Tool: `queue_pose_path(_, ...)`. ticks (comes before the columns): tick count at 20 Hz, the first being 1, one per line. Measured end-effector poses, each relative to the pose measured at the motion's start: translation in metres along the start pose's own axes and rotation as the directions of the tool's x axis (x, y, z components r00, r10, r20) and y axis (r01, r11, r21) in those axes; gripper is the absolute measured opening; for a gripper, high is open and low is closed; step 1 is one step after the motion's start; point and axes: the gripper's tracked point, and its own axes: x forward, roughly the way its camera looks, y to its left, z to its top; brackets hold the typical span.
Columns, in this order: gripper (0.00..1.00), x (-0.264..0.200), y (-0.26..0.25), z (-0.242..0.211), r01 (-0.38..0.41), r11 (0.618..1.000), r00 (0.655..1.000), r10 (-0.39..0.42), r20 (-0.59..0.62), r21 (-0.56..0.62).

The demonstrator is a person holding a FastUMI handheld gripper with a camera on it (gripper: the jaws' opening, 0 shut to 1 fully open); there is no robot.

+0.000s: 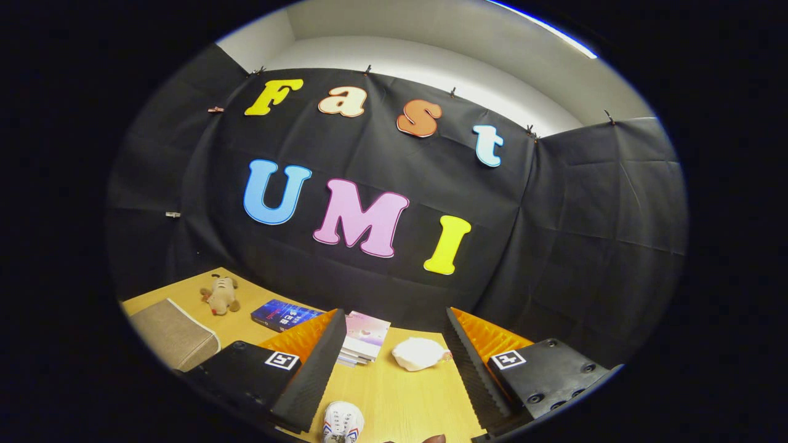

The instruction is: Open the storage box then place both shoes into the box .Put the left shoe in first, then the right shoe, with the right side of both shoes facing outward in a uniform manner.

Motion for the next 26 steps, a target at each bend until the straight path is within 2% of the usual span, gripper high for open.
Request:
queue_pose_path(7,0.97,-0.001,-0.004,-0.016,0.017,1.0,0.998,-0.017,-0.059,-0.008)
queue_pose_path(13,0.97,0.001,-0.006,-0.016,0.021,1.0,0.998,-0.022,-0.062,-0.014)
queue_pose_path(19,0.97,0.004,0.0,-0.021,-0.002,1.0,0.997,0.001,-0.073,-0.01)
queue_pose_path(21,0.97,0.004,0.012,-0.02,-0.049,0.999,0.996,0.05,-0.074,0.018)
queue_pose_path(23,0.97,0.005,0.039,-0.025,-0.144,0.987,0.985,0.15,-0.086,0.075)
queue_pose_path(26,0.97,0.001,0.081,-0.041,-0.292,0.938,0.94,0.317,-0.128,0.185)
